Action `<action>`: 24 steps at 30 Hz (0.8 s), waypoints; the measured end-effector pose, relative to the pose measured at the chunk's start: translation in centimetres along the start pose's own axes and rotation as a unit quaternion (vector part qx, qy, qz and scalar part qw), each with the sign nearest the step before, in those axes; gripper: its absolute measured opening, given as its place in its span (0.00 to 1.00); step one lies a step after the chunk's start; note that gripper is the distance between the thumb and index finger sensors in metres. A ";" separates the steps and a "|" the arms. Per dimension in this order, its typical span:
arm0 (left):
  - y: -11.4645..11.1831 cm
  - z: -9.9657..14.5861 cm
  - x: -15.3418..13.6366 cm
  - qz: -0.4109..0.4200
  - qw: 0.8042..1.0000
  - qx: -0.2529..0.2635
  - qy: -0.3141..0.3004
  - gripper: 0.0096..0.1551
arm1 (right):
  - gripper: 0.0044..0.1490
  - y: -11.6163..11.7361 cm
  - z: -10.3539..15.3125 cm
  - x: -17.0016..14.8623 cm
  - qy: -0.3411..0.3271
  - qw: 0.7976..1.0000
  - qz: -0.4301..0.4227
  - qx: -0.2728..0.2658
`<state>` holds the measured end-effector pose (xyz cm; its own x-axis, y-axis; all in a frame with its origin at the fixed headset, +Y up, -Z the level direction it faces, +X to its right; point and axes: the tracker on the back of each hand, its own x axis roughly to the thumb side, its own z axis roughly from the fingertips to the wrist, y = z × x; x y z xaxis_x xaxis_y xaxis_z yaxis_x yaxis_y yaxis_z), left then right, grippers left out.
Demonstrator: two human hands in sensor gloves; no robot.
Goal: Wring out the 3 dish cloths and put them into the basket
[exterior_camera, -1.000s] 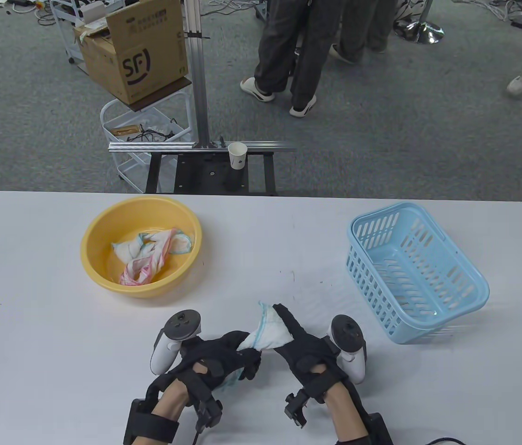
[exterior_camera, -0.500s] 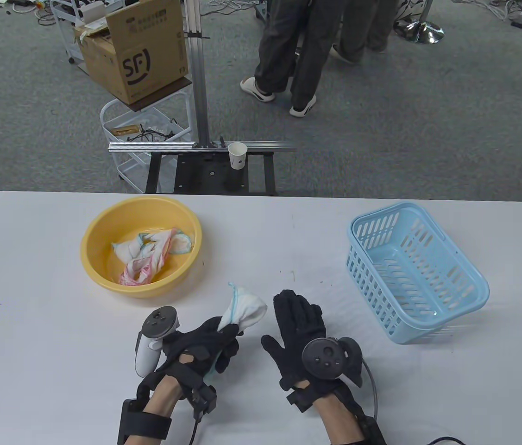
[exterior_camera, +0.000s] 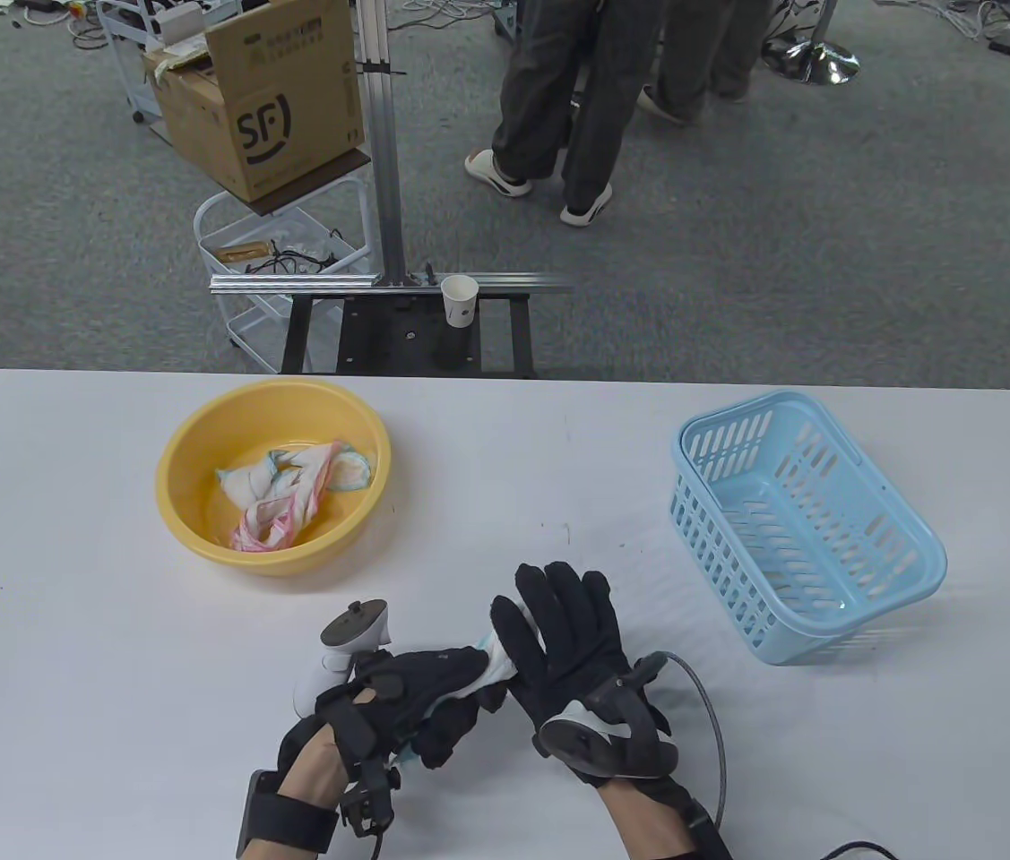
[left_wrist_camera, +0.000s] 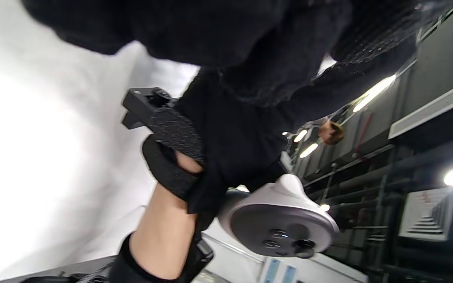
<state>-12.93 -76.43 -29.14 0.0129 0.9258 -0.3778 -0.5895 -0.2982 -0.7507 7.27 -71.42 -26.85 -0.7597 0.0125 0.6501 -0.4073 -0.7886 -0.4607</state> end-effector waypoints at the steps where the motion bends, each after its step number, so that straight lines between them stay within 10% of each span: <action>1: 0.2 0.2 0.2 -0.032 0.999 0.028 0.009 0.35 | 0.48 -0.2 -0.1 -0.1 0.002 1.000 -0.006 -0.005; 7: 0.5 1.5 2.3 -0.278 0.940 0.194 0.020 0.40 | 0.42 0.3 -0.2 -0.9 0.038 0.996 -0.056 0.055; 16: -2.4 1.8 4.2 -0.569 0.761 0.309 -0.035 0.46 | 0.44 1.1 0.0 -1.8 0.124 0.966 -0.186 0.127; 24: -0.9 2.3 3.8 -0.503 0.794 0.339 -0.038 0.36 | 0.46 0.8 0.3 -1.8 0.129 0.974 -0.170 0.083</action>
<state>-14.22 -72.07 -28.61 0.7191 0.6356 0.2810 -0.6118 0.7708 -0.1776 8.49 -72.21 -28.23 -0.7061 0.4264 0.5653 -0.5860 -0.8001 -0.1283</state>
